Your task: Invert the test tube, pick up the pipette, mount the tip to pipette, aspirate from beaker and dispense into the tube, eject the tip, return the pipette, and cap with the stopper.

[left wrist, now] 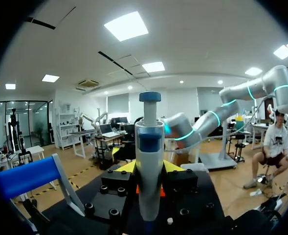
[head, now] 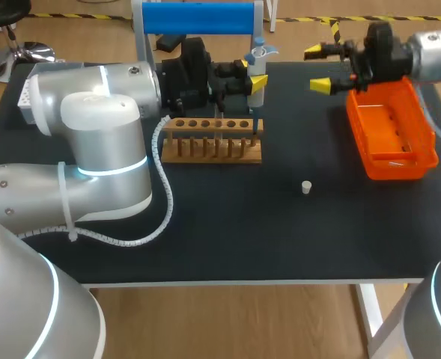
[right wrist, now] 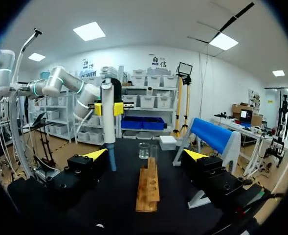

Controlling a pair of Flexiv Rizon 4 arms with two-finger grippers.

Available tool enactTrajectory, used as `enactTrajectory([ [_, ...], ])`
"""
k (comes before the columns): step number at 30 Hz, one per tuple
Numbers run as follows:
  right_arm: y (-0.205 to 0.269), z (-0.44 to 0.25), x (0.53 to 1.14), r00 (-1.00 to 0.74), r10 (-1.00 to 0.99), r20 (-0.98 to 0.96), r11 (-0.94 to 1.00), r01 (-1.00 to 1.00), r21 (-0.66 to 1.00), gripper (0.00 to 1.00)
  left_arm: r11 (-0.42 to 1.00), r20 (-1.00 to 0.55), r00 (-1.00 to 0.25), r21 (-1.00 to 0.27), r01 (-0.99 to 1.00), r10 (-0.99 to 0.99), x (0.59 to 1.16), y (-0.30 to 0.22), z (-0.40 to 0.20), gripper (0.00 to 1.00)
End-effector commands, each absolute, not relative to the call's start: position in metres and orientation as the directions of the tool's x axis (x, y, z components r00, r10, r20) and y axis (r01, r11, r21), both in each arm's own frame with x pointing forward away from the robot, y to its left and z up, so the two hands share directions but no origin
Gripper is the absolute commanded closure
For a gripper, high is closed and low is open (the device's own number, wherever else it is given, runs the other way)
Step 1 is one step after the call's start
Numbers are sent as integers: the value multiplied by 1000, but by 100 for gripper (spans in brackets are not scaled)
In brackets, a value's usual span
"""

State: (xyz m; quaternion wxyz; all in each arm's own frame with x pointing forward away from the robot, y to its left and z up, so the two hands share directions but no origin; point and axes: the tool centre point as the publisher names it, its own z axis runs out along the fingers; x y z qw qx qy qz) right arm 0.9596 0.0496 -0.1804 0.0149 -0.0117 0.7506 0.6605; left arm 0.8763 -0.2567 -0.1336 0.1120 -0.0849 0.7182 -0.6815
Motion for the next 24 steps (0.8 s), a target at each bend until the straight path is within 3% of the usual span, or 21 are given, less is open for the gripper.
enactTrajectory([
  [1, 54, -176, 1002, -999, 10, -32, 185, -30, 982, 0, 53, -46, -958, -998, 33, -282, 876, -259, -135, 100],
  [11, 80, -163, 1073, -996, 59, -60, 267, -42, 963, 0, 53, -46, -958, -998, 33, -282, 876, -259, -135, 100],
  [24, 106, -160, 1106, -992, 106, -76, 343, -35, 939, 0, 53, -46, -958, -998, 33, -282, 876, -259, -135, 100],
])
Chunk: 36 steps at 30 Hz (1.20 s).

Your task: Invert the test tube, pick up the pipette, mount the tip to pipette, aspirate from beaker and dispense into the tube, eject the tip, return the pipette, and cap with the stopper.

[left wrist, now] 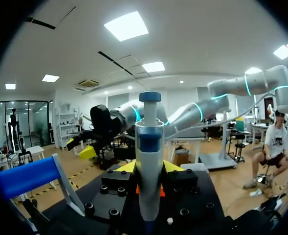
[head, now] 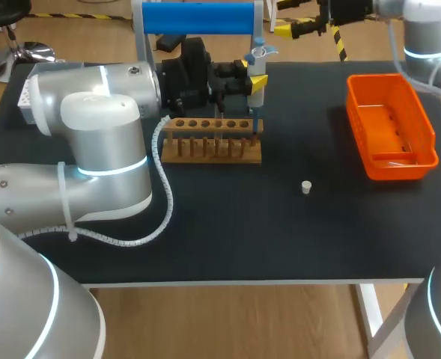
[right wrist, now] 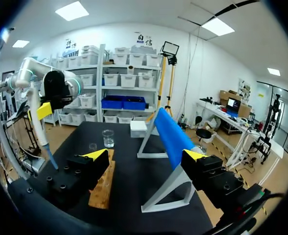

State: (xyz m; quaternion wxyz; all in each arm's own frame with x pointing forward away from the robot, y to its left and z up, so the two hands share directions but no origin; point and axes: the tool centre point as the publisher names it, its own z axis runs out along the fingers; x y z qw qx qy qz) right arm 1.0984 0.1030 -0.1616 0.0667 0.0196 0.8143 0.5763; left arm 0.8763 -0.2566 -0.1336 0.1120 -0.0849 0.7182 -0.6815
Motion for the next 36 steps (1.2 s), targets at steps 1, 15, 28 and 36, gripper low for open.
enactTrajectory([
  [1, 107, -160, 1106, -992, 100, -72, 341, -34, 939, 0, 53, -46, -958, -998, 33, -282, 876, -259, -135, 100],
  [15, 114, -154, 1098, -992, 86, -97, 379, -57, 924, 0, 53, -46, -958, -998, 33, -282, 876, -259, -135, 100],
  [28, 114, -154, 1098, -992, 86, -97, 379, -57, 924, 0, 53, -46, -958, -998, 33, -282, 876, -259, -135, 100],
  [36, 114, -154, 1098, -992, 86, -97, 379, -57, 924, 0, 53, -46, -958, -998, 33, -282, 876, -259, -135, 100],
])
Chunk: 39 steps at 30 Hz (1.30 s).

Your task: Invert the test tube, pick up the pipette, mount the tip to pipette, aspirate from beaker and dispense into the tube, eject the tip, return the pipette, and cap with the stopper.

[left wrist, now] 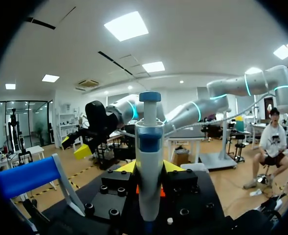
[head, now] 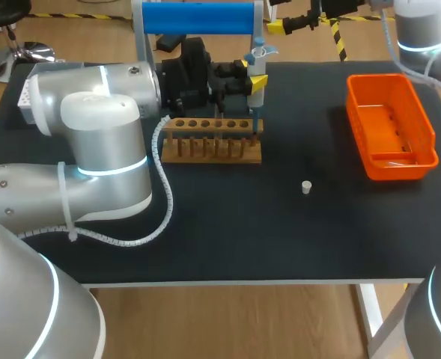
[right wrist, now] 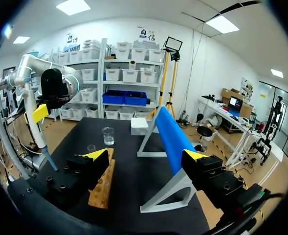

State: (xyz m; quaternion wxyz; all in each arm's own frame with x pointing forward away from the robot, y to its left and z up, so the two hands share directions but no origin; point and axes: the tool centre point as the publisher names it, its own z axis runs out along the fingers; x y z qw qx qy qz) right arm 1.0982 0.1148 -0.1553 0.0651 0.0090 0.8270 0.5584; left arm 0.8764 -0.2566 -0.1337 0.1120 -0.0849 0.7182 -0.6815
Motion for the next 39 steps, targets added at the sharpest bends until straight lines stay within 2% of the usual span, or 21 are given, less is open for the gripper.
enactTrajectory([
  [1, 114, -154, 1098, -992, 86, -97, 379, -57, 924, 0, 53, -46, -958, -998, 33, -282, 876, -259, -135, 100],
  [23, 114, -154, 1098, -992, 86, -97, 379, -57, 924, 0, 53, -46, -958, -998, 33, -282, 876, -259, -135, 100],
  [39, 114, -154, 1098, -992, 86, -97, 379, -57, 924, 0, 110, -38, -928, -994, -3, -370, 873, -198, -135, 100],
])
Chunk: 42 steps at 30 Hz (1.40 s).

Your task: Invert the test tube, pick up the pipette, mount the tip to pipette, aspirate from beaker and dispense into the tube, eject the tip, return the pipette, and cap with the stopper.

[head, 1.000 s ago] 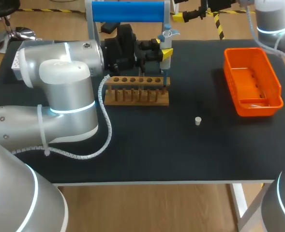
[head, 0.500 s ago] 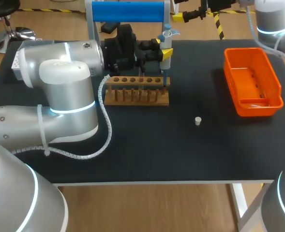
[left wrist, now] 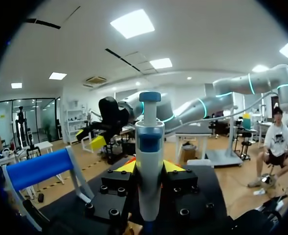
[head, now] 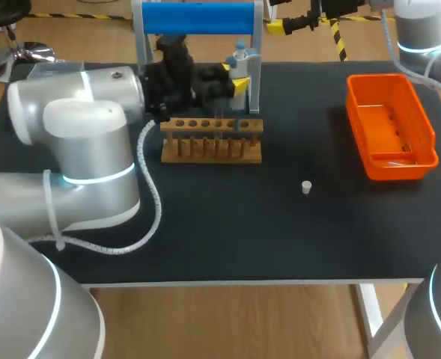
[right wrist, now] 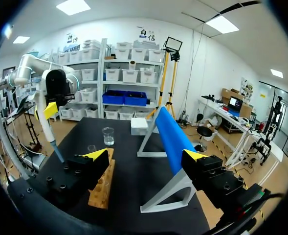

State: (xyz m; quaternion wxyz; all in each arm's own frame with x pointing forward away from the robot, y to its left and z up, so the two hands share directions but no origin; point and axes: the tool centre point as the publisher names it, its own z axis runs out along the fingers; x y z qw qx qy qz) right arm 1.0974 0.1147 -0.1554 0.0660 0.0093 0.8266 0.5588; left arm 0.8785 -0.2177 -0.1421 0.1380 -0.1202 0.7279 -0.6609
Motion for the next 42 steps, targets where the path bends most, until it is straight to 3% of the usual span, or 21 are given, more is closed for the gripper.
enactTrajectory([
  [1, 114, -154, 1098, -992, 86, -97, 379, -57, 924, 0, 114, -39, -923, -993, -6, -384, 875, -193, -135, 100],
  [33, 114, -154, 1098, -992, 86, -97, 379, -57, 924, 0, 229, -31, -821, -966, -122, -569, 973, -83, -147, 100],
  [42, 114, -154, 1098, -992, 86, -97, 379, -57, 924, 0, 215, -53, -706, -966, -143, -706, 1008, -76, -158, 100],
])
